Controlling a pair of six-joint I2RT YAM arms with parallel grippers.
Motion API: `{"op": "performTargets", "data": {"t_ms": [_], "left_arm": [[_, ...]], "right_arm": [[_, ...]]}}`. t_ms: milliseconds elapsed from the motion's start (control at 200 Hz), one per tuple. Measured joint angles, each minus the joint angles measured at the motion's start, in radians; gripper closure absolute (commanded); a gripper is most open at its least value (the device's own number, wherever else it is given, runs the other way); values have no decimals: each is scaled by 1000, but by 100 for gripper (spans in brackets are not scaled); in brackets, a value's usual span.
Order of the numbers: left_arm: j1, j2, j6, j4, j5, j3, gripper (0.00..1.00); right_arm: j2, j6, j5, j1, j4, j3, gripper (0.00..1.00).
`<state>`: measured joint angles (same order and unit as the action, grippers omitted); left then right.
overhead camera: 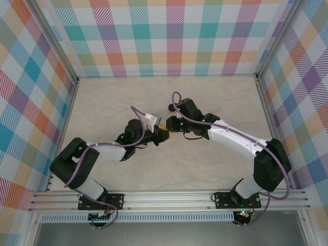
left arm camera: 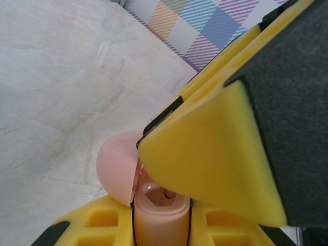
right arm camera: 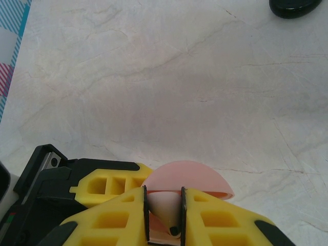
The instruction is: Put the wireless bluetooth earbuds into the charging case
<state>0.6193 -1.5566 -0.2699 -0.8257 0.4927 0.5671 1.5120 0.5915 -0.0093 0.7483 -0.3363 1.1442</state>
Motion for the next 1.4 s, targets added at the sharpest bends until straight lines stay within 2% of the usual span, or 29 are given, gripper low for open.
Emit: {"op": "performTargets", "data": {"t_ms": [95, 425, 655, 890, 1070, 1245, 1400], "left_arm": [[0, 4, 0, 3, -2, 0, 89], [0, 9, 0, 16, -3, 3, 89], [0, 26, 1, 24, 1, 6, 89], [0, 85, 18, 43, 5, 15, 89], [0, 139, 39, 86, 39, 33, 89], [0, 181, 59, 124, 96, 54, 89], [0, 201, 60, 132, 168, 76, 89]], "right_arm": [[0, 0, 0, 0, 3, 0, 76], [-2, 4, 0, 3, 6, 0, 59], [-28, 2, 17, 5, -5, 0, 56], [-97, -23, 62, -10, -93, 12, 56], [-158, -42, 46, -110, -123, 10, 59], [-197, -68, -34, -214, -124, -35, 67], [-194, -108, -142, -245, -125, -72, 73]]}}
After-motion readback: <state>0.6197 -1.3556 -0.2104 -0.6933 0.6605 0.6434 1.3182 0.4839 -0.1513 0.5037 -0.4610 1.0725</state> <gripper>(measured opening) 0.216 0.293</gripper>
